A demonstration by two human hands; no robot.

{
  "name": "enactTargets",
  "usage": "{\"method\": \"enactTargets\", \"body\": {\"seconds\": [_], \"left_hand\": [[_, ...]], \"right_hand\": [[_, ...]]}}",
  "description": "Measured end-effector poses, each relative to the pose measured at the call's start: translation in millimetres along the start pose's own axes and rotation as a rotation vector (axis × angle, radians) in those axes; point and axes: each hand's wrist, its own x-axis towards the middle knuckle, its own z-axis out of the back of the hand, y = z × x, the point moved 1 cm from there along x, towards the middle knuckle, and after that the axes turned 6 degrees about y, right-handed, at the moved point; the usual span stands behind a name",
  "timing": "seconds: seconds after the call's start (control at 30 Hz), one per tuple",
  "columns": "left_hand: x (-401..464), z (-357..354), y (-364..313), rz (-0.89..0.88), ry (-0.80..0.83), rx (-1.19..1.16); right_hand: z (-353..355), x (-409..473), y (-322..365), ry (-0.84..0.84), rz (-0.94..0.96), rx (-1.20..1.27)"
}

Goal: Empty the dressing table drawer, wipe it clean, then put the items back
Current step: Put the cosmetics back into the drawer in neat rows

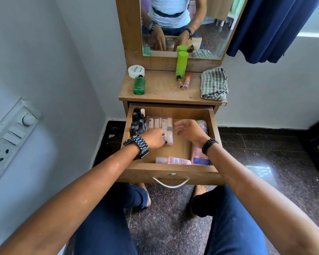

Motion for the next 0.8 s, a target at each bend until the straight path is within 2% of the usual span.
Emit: {"method": "enactTargets", "body": {"seconds": [0.13, 0.23, 0.37, 0.5, 0.67, 0.8], "left_hand": [[8.2, 27.7, -12.5, -0.086, -0.176, -0.096], [20.5, 54.3, -26.6, -0.155, -0.332, -0.16], [50.1, 83.8, -42.2, -0.178, -0.461, -0.166], [83.6, 100.9, -45.7, -0.141, -0.487, -0.095], [112.5, 104.5, -42.4, -0.147, -0.455, 0.119], [116.3, 103.3, -39.8, -0.16, -0.528, 0.17]], "right_hand": [[16.8, 4.8, 21.1, -0.039, 0.074, 0.032], [35.7, 19.9, 45.4, -0.218, 0.13, -0.086], [59.4, 39.8, 76.2, -0.449, 0.189, -0.354], [66.4, 63.5, 81.0, -0.433, 0.232, -0.557], [64.3, 85.8, 70.6, -0.366, 0.233, -0.695], [61.6, 84.8, 67.9, -0.441, 0.272, -0.717]]}}
